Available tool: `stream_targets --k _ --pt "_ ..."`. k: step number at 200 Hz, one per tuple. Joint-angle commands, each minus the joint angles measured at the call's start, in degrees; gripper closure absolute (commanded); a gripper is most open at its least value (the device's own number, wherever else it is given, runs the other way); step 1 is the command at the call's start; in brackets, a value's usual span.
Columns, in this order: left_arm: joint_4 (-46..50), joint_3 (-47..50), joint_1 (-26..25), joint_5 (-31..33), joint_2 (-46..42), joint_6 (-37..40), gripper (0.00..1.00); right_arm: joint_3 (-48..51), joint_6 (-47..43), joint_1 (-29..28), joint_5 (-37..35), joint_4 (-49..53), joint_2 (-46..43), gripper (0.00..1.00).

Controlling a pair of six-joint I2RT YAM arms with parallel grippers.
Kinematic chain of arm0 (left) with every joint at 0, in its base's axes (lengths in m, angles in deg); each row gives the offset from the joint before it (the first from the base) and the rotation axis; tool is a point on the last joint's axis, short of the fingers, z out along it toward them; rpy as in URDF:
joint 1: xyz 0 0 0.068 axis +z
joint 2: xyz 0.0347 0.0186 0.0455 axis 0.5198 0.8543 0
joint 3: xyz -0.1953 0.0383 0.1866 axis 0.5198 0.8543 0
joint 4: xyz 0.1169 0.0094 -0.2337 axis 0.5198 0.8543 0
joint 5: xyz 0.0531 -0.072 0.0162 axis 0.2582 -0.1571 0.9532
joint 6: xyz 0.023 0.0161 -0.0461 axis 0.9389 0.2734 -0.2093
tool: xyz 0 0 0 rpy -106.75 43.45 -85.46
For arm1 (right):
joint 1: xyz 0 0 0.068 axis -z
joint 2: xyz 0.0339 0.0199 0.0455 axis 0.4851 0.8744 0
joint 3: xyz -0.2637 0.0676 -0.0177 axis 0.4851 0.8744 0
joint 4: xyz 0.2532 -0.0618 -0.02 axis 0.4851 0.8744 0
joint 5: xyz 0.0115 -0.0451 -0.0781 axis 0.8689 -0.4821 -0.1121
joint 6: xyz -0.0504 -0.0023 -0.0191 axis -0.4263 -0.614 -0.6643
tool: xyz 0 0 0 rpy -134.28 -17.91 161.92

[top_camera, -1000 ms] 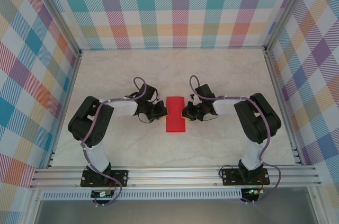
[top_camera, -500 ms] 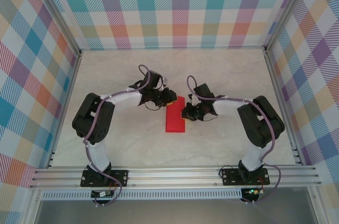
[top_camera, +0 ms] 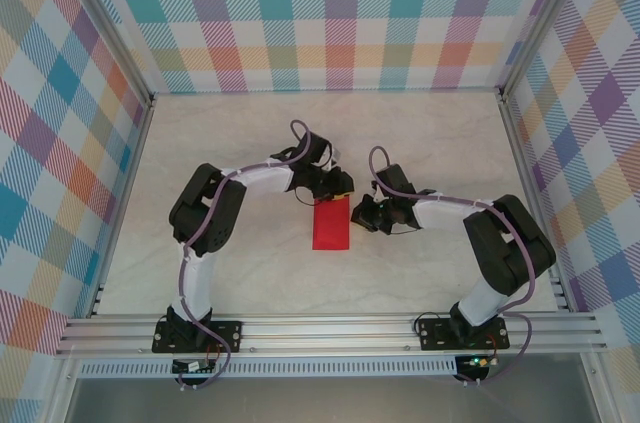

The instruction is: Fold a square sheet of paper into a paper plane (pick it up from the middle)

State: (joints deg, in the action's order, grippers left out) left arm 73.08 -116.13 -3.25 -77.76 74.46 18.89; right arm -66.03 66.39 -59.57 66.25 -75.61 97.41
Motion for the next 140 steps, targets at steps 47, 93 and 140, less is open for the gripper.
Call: stream_targets --k 47,93,140 --pt "5.4 -4.3 -0.9 2.5 4.7 3.3 0.89 0.0 3.6 -0.3 0.3 -3.5 2.6 0.94" --pt "6.1 -3.8 -0.9 3.2 5.0 4.2 0.93 -2.2 2.3 -0.9 2.7 -5.0 4.4 0.95" --pt "5.5 -3.0 -0.9 2.7 5.1 4.2 0.93 -4.6 2.0 -0.9 2.5 -4.2 7.2 0.95"
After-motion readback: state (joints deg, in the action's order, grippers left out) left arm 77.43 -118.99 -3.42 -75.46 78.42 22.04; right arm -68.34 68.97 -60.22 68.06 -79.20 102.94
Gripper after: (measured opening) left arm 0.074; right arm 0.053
